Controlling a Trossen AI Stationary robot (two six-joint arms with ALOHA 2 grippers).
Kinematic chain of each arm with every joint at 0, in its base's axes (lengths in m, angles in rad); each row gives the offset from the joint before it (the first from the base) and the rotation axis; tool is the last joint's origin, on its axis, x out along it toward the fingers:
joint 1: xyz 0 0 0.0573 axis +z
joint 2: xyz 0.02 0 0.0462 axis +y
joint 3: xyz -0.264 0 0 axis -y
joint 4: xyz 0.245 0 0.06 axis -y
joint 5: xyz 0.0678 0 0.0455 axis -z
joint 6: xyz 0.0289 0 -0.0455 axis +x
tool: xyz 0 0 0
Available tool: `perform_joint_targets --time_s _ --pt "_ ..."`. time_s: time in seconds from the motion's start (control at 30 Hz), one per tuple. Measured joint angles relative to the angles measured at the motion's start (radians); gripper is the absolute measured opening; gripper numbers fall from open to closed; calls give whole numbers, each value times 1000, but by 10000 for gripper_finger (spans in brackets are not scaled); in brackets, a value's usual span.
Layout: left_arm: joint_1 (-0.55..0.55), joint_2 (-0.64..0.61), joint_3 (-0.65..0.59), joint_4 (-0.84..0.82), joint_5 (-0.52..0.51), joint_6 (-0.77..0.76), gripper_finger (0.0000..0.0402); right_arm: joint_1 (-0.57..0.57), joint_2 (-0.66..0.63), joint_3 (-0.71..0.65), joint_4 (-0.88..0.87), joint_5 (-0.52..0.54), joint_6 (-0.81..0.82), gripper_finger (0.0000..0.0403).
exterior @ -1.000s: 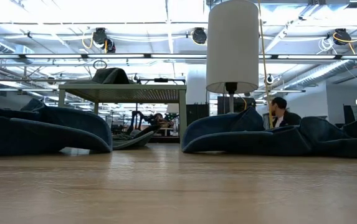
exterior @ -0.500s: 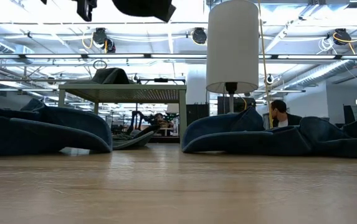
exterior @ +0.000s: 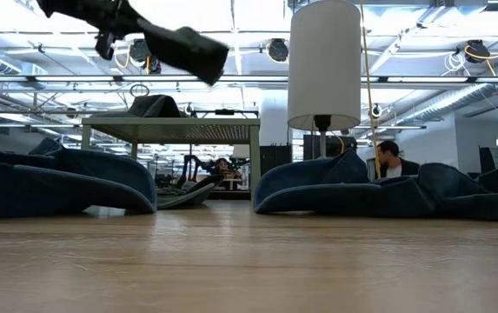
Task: Pick & Place hat
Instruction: Stack the bottom gray cap on top of the gray cap on the shelf
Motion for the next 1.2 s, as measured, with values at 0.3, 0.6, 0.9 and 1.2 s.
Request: perform_joint_targets --time_s 0.3,0.6,0.9,1.2 --pt "-11 -3 0 -252 -157 190 8 0 -9 0 -61 0 -12 318" --pt "-9 -3 0 -261 -224 202 9 0 -9 0 -123 -1 -5 318" --pt "69 -3 0 -265 -238 362 85 0 -9 0 -128 -24 21 318" --pt "94 -3 0 -421 -470 392 122 0 -8 0 -125 -54 21 318"
